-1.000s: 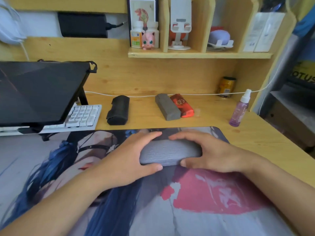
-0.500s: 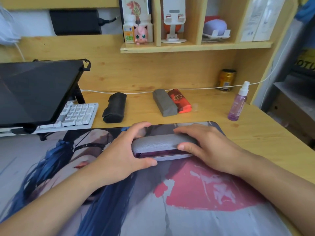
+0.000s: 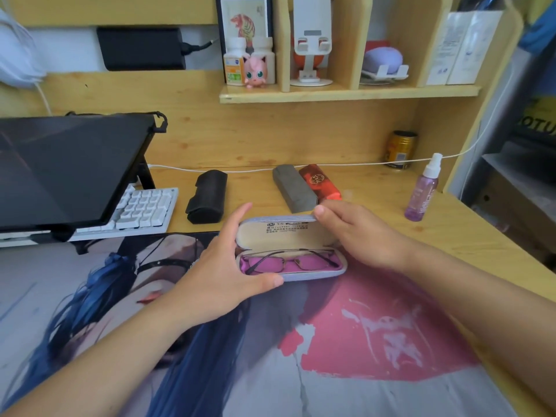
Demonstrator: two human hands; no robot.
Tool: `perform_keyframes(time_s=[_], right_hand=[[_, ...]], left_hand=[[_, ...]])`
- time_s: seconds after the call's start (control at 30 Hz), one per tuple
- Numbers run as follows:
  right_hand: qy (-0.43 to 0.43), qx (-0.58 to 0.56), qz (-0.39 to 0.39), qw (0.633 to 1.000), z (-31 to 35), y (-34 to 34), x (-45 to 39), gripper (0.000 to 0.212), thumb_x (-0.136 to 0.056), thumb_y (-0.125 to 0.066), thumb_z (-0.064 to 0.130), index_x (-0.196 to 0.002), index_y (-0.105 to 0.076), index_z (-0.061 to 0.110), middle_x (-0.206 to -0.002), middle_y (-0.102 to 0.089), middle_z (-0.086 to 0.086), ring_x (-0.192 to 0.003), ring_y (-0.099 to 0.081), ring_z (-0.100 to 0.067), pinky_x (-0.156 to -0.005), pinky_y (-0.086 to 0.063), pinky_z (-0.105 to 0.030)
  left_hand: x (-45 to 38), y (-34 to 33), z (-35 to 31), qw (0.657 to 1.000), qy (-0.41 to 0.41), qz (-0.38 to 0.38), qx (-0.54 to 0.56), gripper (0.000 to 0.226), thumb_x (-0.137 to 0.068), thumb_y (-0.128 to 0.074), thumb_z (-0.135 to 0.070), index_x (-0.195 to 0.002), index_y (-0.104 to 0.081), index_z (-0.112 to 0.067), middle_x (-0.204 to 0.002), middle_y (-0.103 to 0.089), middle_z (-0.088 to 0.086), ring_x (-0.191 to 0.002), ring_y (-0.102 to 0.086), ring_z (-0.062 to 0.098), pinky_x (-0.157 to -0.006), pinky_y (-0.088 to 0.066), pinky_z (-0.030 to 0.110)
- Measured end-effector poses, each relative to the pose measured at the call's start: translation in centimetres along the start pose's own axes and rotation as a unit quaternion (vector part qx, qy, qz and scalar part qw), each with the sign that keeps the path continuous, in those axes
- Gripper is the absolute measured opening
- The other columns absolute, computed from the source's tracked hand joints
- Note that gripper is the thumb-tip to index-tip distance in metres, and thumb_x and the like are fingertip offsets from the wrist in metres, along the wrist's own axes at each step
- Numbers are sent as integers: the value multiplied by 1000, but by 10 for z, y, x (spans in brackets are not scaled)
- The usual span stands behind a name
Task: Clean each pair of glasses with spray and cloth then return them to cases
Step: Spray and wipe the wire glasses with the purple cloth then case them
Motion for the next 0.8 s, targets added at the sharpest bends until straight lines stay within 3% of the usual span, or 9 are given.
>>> perform_keyframes(time_s=[0.03,0.1,0.17,0.23,0.3,0.43,0.6,0.8], right_hand=[[3,6,10,1000,4,1,-7,39,-105,-39,43,-83,-52,13,-74,-49,4,-69,-45,-10,-72,-43,-42],[4,2,-14,1000,3,-4,-17,25,-105,-44,38,-98,-60,20,-88,-62,7,-82,-57,-10,-82,-48,-38],[20,-18,-108,994,1,-10,-16,21,-103,-48,37,-115,-60,24,-109,-63,7,-103,-59,-10,-94,-48,-38],[106,40,-189,975,7,-10,-8,15,-98,-58,31,-108,-64,21,-118,-57,2,-111,-54,-15,-98,-45,-37],[170,116,-180,962,12,-10,0,6,-93,-68,25,-96,-72,21,-128,-53,-5,-117,-48,-21,-103,-39,-33],[115,187,-90,971,7,-24,-4,8,-89,-74,32,-92,-81,30,-155,-38,-8,-137,-31,-32,-115,-26,-35],[94,192,-80,974,7,-28,-13,4,-84,-79,26,-82,-82,29,-153,-43,-10,-138,-31,-38,-114,-31,-43],[116,171,-123,971,14,-23,-11,7,-85,-76,19,-80,-80,22,-146,-50,-8,-133,-35,-32,-112,-30,-38]], left_hand=[[-3,3,2,1000,7,-11,-12,115,-61,-89,-54,-139,-9,-75,-139,-55,-12,-132,-50,5,-113,-39,39],[-8,12,7,999,21,-26,-25,113,-63,-88,-53,-139,-7,-77,-133,-59,-10,-128,-52,4,-113,-39,38],[-11,19,11,998,33,-42,-14,111,-70,-88,-48,-140,-6,-75,-124,-66,-14,-118,-57,-4,-104,-40,26],[-13,24,16,998,40,-53,-2,109,-72,-86,-47,-142,-7,-73,-119,-69,-18,-114,-59,-6,-98,-38,24],[-14,24,16,998,38,-55,-2,107,-73,-86,-47,-143,-9,-72,-118,-68,-21,-114,-58,-8,-97,-38,23],[-15,22,18,998,23,-54,-26,104,-74,-85,-47,-143,-11,-71,-116,-66,-18,-115,-56,-4,-97,-37,23],[-14,21,18,997,14,-56,-41,105,-74,-83,-50,-144,-8,-70,-120,-61,-13,-123,-52,5,-108,-38,33],[-15,21,20,997,6,-57,-44,107,-73,-83,-53,-144,-5,-72,-123,-60,-16,-129,-48,7,-115,-36,41]])
Point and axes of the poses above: each hand's wrist, its own x-axis away from the middle knuckle, its own y-axis out of the back of the hand, z = x × y, the point moved 3 cm from there along -x, towards the middle knuckle
